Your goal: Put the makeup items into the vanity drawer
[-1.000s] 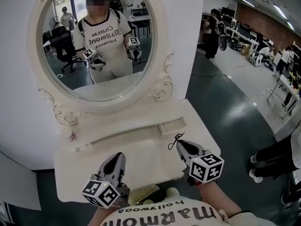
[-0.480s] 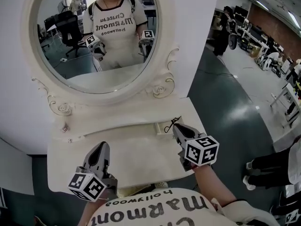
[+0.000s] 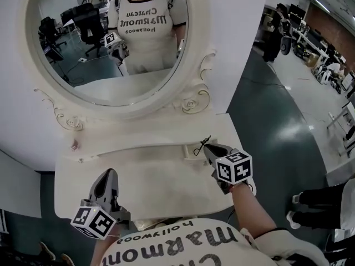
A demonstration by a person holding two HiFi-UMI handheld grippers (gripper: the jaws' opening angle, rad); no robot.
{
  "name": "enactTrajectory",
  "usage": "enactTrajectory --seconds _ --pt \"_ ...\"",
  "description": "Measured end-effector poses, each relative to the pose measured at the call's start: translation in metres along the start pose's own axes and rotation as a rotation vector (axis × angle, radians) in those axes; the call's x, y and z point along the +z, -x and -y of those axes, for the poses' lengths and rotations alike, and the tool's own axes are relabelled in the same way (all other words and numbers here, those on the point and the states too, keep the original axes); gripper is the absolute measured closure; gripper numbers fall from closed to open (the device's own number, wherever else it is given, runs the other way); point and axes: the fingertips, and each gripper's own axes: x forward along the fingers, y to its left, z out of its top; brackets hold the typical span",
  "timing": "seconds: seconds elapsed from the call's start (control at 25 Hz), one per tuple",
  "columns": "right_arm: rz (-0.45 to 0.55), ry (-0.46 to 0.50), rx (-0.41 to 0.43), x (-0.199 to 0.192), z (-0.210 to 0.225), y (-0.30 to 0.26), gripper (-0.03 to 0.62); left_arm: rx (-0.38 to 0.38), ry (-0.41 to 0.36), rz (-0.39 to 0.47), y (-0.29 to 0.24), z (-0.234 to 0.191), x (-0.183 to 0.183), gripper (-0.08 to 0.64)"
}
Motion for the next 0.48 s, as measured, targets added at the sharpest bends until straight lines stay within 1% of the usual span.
enactTrajectory --seconds 0.12,0.28,0.36,0.48 --pt "-0.025 -0.012 -0.014 -0.005 0.013 -0.009 0.557 0.028 -0.003 0.015 0.003 -0.007 0.005 0.552" --pt "-0.082 0.058 -0.019 -0.014 0.018 -0.016 0.557 0.055 -0.003 0.027 0.007 -0.011 0.008 0.552" --pt "-0.118 0.083 0.0 -0.017 0.017 -0.017 0.557 0.065 -0.002 0.033 0.008 -0.013 0.009 0.552" --pt "-0.167 0.071 0.068 -0.021 0.008 -0.016 0.557 0.073 0.013 0.037 0.007 -0.016 0.009 0.552"
